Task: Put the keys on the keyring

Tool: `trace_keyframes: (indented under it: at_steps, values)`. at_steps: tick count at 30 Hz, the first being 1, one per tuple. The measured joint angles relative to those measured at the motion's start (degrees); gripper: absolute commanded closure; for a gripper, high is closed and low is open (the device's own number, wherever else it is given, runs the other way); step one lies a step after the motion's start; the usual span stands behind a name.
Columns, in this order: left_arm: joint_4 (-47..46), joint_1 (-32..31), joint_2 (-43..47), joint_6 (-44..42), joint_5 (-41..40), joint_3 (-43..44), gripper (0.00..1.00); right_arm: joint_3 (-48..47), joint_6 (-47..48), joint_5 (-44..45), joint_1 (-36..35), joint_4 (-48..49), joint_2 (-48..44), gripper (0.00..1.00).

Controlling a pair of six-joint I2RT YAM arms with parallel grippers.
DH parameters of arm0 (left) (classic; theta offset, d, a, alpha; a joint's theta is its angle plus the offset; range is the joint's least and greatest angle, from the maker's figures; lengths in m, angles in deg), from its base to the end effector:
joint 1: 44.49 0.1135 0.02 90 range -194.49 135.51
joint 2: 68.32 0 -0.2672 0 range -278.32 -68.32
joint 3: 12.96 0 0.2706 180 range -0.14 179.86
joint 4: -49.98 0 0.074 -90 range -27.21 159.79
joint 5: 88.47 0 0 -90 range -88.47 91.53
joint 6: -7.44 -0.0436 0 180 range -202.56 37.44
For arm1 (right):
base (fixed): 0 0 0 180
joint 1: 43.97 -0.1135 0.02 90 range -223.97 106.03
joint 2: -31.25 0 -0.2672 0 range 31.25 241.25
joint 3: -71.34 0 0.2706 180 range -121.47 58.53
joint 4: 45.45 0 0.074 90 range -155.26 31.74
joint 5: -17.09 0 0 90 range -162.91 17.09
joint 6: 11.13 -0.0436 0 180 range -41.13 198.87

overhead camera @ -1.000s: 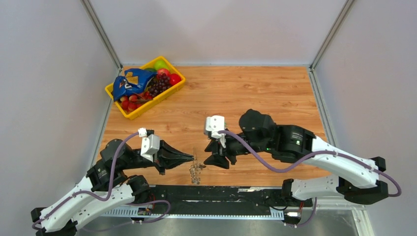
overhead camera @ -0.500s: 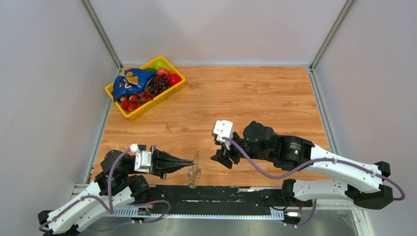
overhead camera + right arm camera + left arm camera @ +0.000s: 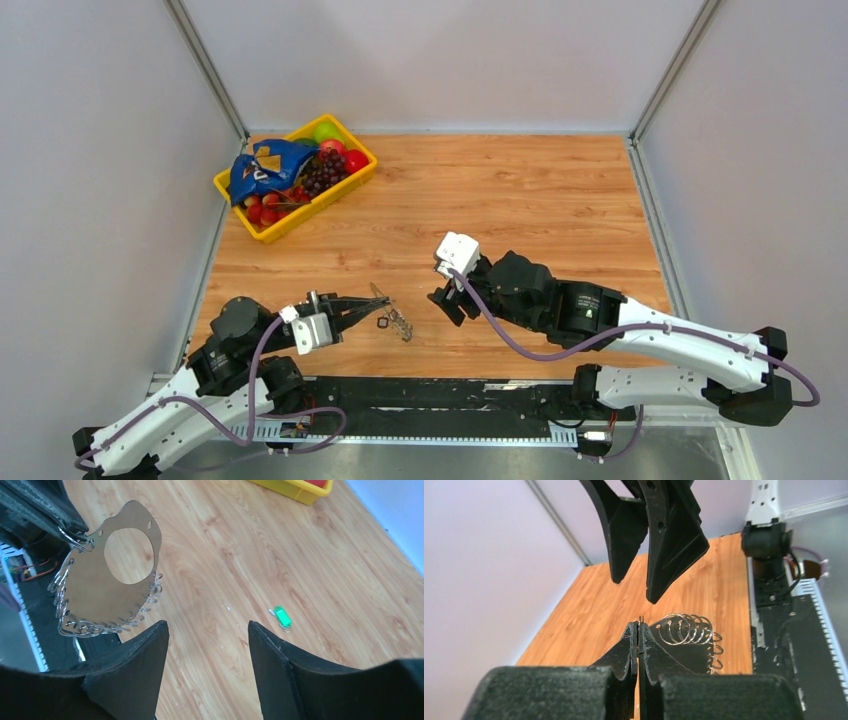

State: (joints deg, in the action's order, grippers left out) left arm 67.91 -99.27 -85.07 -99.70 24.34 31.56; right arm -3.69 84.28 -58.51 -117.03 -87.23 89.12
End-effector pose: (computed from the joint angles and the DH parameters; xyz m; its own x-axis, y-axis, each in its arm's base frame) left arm 0.0531 -0.1046 0.3361 0.3810 -0.0687 -0.9220 0.9011 0.2510 0.3537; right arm 0.0809 0.2284 0.3712 -0.0397 -0.4437 -0.8953 -0.8683 0.4587 -0.1889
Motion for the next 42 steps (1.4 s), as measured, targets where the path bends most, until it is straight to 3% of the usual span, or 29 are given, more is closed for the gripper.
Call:
trace_keyframes:
  at_steps: [8, 12, 22, 30, 37, 42]
  values:
    - [1.9, 0.0, 0.5, -4.9, -2.8, 0.0, 1.00, 0.5, -0.5, 7.9, 0.0, 2.0, 1.3, 0.27]
    - [2.0, 0.0, 0.5, -4.3, -3.0, 0.0, 1.00, 0.5, -2.2, 8.9, 2.2, 2.2, 2.5, 0.28]
    - [5.0, 0.0, -4.2, 9.9, -2.5, 7.4, 1.00, 0.2, -14.2, -1.0, 22.8, 3.1, 13.0, 0.40]
    - [6.3, 0.0, -4.7, 19.2, -4.1, 8.2, 1.00, 3.3, -24.1, -6.6, 32.1, 8.7, 22.0, 0.45]
    - [7.5, 0.0, -2.0, 20.8, -5.6, 8.0, 1.00, 11.3, -32.6, -11.0, 39.5, 17.9, 27.1, 0.48]
    - [8.5, 0.0, -1.6, 20.8, -6.1, 8.0, 1.00, 12.1, -36.7, -13.0, 40.5, 22.9, 32.1, 0.52]
